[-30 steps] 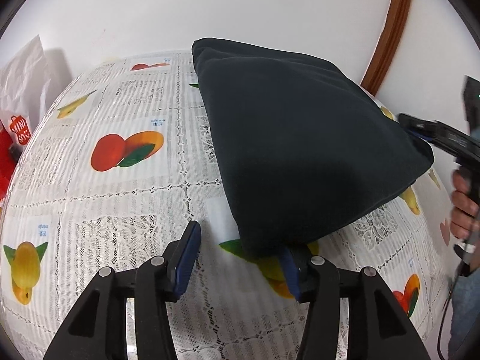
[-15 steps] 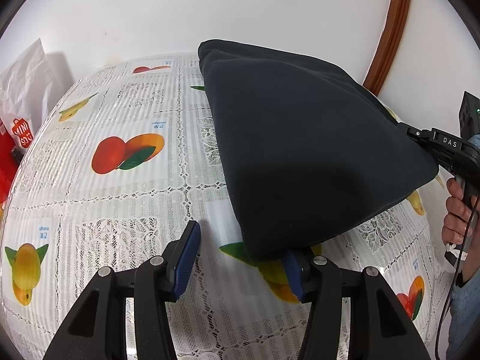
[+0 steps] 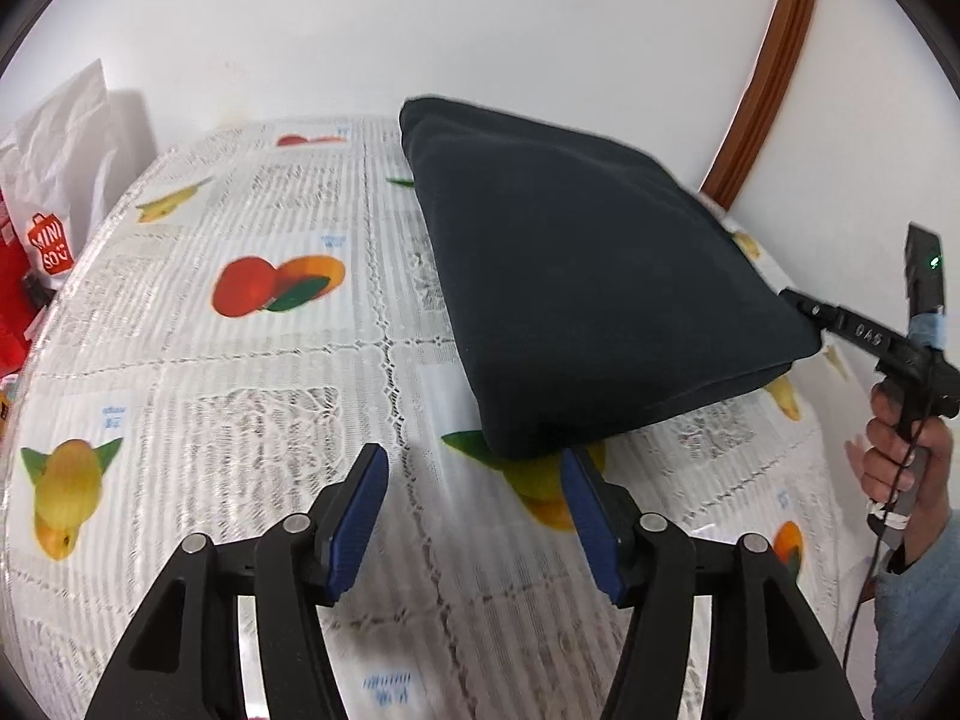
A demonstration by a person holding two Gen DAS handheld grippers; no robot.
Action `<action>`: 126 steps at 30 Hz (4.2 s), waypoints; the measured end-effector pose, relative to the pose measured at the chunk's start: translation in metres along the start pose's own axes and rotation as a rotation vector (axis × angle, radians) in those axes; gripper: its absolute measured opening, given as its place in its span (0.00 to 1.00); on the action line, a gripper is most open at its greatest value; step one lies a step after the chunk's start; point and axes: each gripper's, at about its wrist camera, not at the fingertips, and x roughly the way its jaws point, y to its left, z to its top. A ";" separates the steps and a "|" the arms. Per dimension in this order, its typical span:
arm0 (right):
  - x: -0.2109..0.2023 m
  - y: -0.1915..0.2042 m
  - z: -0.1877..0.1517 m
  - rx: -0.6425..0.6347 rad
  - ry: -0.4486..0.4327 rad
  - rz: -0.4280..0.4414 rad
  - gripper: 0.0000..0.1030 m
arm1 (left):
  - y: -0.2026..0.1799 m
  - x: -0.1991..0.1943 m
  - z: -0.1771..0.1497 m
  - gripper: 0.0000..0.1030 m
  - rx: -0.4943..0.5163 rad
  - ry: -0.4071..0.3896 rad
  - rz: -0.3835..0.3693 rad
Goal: Fold small clothes
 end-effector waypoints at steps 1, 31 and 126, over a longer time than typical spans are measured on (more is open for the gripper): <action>-0.002 -0.001 -0.001 0.003 0.001 0.000 0.17 | -0.001 -0.003 0.001 0.58 0.002 -0.010 -0.004; 0.016 -0.029 0.040 0.081 -0.022 0.091 0.01 | -0.006 0.040 0.061 0.61 0.031 0.004 -0.005; -0.268 0.074 -0.096 -0.054 -0.144 -0.331 0.98 | -0.119 -0.189 -0.063 0.95 0.075 -0.262 0.211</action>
